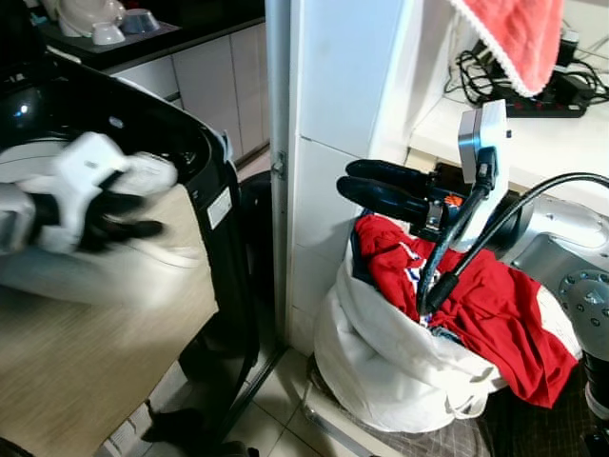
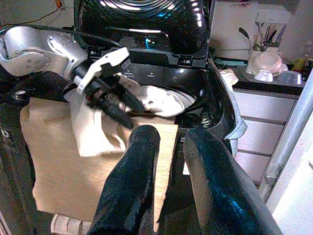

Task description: Clothes washing

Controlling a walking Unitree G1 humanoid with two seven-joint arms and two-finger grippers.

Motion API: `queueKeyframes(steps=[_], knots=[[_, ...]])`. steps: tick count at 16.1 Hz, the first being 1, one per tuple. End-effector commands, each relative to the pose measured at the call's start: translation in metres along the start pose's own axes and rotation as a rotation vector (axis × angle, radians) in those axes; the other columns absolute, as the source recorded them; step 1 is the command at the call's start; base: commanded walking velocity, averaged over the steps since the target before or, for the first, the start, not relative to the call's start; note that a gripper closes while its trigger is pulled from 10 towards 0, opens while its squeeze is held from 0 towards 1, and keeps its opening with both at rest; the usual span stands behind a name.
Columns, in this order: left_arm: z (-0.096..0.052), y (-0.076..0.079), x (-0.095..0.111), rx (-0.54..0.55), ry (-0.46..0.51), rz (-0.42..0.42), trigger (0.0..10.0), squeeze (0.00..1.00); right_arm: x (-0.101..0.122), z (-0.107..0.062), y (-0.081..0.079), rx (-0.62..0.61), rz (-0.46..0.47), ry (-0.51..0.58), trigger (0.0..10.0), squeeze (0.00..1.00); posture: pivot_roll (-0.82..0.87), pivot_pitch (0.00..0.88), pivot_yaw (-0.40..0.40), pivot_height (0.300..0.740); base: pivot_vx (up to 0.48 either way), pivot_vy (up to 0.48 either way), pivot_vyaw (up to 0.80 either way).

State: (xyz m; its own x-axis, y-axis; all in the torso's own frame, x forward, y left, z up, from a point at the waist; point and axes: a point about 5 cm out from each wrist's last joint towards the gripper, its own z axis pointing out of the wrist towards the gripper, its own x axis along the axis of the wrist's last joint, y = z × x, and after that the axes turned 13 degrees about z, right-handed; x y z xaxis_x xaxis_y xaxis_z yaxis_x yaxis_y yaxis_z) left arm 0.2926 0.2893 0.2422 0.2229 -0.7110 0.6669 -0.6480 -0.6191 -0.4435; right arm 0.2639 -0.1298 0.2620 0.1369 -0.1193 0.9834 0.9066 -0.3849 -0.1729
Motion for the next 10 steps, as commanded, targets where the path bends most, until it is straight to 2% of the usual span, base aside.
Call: queueKeyframes(steps=[1,3,4,5,6,7,8,9,10], knots=[[-0.009,-0.019,0.003,0.148,-0.031,0.016,10.0,0.0,0.004,-0.002,0.001,-0.012,-0.02,0.001,10.0,0.0,-0.05,0.0,0.007,0.74,0.0,0.0,0.0],[-0.024,-0.051,-0.001,0.419,-0.15,0.041,10.0,0.0,0.005,-0.003,0.003,-0.021,-0.023,0.006,10.0,0.0,-0.05,0.0,0.01,0.74,0.0,0.0,0.0],[-0.035,-0.066,-0.006,0.558,-0.235,0.084,10.0,0.0,0.005,-0.003,0.004,-0.028,-0.025,0.009,10.0,0.0,-0.05,0.0,0.01,0.74,0.0,0.0,0.0],[-0.043,-0.077,-0.006,0.673,-0.275,0.147,10.0,0.0,0.006,-0.004,0.004,-0.033,-0.026,0.013,10.0,0.0,-0.05,0.0,0.01,0.74,0.0,0.0,0.0],[-0.047,-0.084,0.002,0.756,-0.238,0.175,10.0,0.0,0.006,-0.004,0.005,-0.036,-0.026,0.017,10.0,0.0,-0.05,0.0,0.01,0.74,0.0,0.0,0.0],[-0.057,-0.096,0.021,0.939,-0.166,0.293,10.0,0.0,0.007,-0.005,0.006,-0.048,-0.029,0.023,10.0,0.0,-0.05,0.0,0.01,0.74,0.0,0.0,0.0],[-0.061,-0.101,0.027,1.003,-0.16,0.352,10.0,0.0,0.008,-0.005,0.007,-0.059,-0.033,0.028,10.0,0.0,-0.05,0.0,0.011,0.74,0.0,0.0,0.0],[-0.066,-0.105,0.039,1.087,-0.109,0.416,10.0,0.0,0.009,-0.006,0.009,-0.081,-0.036,0.039,10.0,0.0,-0.05,0.0,0.013,0.74,0.0,0.0,0.0],[-0.063,-0.103,0.053,1.061,0.049,0.352,10.0,0.0,0.009,-0.007,0.011,-0.1,-0.037,0.042,10.0,0.0,-0.05,0.0,0.011,0.74,0.0,0.0,0.0]])
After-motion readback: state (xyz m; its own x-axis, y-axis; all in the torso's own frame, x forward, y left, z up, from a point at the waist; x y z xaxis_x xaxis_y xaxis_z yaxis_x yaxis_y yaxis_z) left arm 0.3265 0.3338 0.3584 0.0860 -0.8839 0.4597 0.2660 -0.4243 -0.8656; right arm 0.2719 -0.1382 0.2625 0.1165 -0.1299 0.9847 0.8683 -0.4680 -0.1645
